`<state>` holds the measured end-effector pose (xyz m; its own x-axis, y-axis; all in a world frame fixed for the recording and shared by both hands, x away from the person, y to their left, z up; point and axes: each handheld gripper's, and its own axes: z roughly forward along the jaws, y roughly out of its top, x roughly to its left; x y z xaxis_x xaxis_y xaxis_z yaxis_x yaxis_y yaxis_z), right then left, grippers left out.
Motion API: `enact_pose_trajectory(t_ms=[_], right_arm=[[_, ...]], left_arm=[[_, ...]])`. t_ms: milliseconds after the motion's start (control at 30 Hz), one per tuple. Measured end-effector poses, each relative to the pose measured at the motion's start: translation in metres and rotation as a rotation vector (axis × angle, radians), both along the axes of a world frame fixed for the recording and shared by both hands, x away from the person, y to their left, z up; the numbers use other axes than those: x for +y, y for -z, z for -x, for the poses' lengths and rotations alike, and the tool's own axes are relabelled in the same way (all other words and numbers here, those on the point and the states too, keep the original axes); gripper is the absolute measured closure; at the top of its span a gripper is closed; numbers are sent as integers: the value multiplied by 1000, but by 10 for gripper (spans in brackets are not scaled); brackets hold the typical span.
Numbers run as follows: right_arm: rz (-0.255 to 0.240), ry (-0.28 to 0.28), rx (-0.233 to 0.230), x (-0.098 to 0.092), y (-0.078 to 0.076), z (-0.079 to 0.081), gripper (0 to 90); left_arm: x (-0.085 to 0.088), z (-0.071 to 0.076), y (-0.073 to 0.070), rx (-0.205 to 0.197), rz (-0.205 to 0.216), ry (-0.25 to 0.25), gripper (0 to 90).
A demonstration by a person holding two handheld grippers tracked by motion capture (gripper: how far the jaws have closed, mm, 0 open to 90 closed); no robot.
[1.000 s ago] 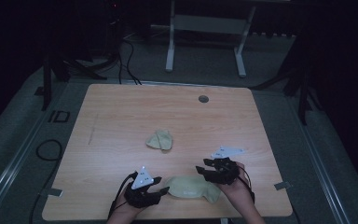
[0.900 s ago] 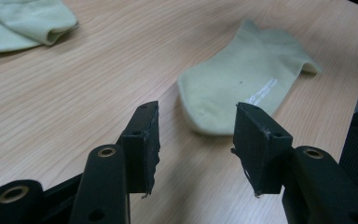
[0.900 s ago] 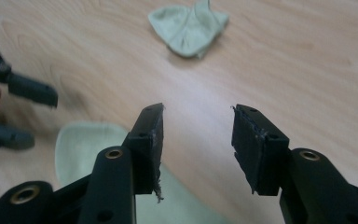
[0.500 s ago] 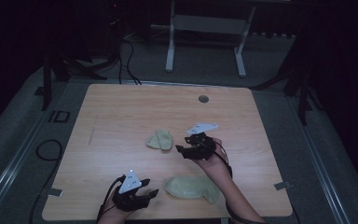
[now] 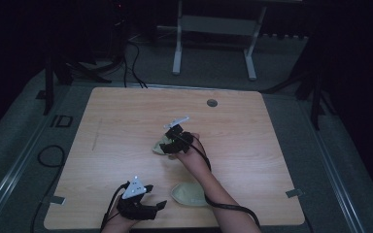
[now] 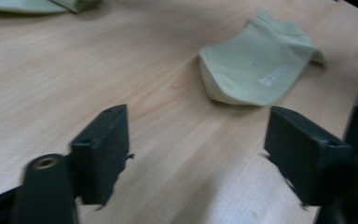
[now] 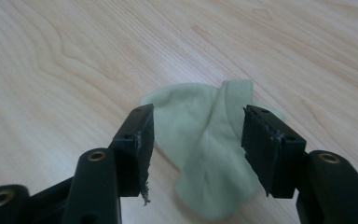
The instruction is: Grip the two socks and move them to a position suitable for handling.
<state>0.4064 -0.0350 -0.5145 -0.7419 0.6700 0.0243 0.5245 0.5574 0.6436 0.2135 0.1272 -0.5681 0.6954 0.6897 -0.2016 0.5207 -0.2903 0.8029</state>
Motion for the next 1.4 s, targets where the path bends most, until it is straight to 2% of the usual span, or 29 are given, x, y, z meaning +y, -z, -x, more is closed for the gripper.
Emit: enact_pose_trajectory(t_ms=[100,200,233,300,333,400,433,500,700,833,1067,1233,1400], right_arm=[[34,12,-20,7,11,-7,439],[56,48,3,10,23,-16,438],[52,58,24,11,27,-19,433],[59,63,32,12,31,-21,431],[71,62,14,13,34,-21,429],[127,35,-39,18,36,-17,438],[145,24,-65,20,37,-14,467],[141,26,-61,20,37,-13,504],[200,26,-89,24,34,-10,805],[189,44,-58,21,28,-11,847],[123,79,-75,-10,0,-6,846],[126,91,-89,-36,-13,2,847],[107,135,-88,-64,-23,15,846]], left_arm=[[2,-1,-2,1,11,-8,162],[3,-1,0,-1,-14,-11,110],[3,-2,0,1,-19,-12,95],[2,-2,1,3,-19,-13,85],[1,-1,1,-13,-32,-19,85],[0,0,1,-31,-44,-26,81],[0,0,0,-39,-44,-31,81],[1,0,0,-40,-42,-37,81],[0,0,2,-40,-40,-44,82],[0,-1,3,-36,-42,-42,82],[2,-3,4,-23,-36,-42,83],[0,-2,3,-25,-30,-46,83],[-1,-3,5,-21,-35,-45,83]])
